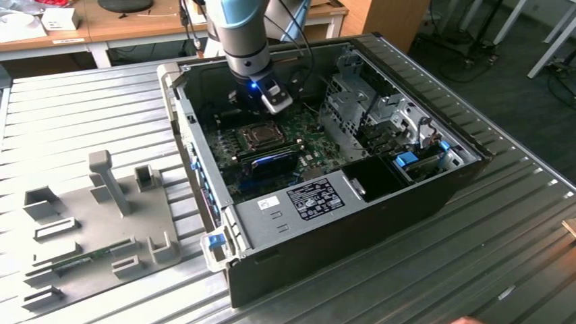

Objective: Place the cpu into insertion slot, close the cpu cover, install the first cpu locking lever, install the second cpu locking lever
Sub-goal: 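Install the first cpu locking lever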

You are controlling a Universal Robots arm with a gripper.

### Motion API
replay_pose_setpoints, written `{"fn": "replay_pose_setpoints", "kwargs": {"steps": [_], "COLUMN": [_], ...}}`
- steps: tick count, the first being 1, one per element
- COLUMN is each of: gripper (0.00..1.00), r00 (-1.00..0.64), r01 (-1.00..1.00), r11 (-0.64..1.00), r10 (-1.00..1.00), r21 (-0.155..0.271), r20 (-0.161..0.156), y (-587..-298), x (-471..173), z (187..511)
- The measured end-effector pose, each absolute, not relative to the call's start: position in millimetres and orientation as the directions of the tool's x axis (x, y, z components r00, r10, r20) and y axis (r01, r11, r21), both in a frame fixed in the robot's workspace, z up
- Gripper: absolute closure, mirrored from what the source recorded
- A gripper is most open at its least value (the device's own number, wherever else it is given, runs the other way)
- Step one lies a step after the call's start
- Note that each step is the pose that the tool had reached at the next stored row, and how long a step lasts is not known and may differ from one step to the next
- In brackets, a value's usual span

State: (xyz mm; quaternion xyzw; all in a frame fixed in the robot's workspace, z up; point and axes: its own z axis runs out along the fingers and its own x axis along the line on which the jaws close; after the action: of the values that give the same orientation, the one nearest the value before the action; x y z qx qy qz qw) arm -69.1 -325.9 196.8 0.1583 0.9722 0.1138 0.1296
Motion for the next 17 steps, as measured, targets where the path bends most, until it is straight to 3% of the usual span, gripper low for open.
{"fn": "replay_pose_setpoints", "kwargs": {"steps": [17], "gripper": [0.89], "r00": [-0.911], "r01": [0.271], "r11": [0.925], "r10": [0.337], "r21": [0.267], "r20": [-0.24], "y": [-327.0], "x": [-68.8], "z": [192.5]}}
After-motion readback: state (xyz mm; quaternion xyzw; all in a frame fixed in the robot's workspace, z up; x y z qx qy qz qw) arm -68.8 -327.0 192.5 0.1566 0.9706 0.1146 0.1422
